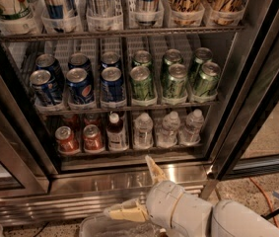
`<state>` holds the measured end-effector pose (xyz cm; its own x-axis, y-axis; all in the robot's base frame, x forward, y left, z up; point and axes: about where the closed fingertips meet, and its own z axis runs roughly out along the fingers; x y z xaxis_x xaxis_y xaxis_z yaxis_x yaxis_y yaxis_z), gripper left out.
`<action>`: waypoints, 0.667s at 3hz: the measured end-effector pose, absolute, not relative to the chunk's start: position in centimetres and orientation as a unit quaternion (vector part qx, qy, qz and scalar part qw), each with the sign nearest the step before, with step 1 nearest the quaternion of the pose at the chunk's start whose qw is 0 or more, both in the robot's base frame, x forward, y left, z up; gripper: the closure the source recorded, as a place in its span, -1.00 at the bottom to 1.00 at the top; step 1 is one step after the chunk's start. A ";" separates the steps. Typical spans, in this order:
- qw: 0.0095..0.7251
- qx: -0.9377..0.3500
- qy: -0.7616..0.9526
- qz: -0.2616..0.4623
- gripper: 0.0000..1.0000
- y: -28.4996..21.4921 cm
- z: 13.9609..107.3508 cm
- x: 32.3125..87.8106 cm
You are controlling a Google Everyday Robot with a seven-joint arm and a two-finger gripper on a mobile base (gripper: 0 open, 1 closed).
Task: Pick coke can from bottom shelf of fridge
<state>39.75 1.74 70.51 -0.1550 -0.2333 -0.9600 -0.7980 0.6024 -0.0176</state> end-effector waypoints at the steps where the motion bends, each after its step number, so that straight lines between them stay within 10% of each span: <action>1: 0.540 -0.361 0.714 0.261 -1.00 1.7 70.5 39.7; 2: 0.554 -0.353 0.712 0.249 -1.00 2.2 70.3 40.1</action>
Offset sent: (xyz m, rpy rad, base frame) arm 0.0184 0.0171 -0.0116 0.0107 -0.1258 -0.1549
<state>40.14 2.17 70.27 -0.1371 -0.2269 -0.9642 -0.7787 0.6263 -0.0366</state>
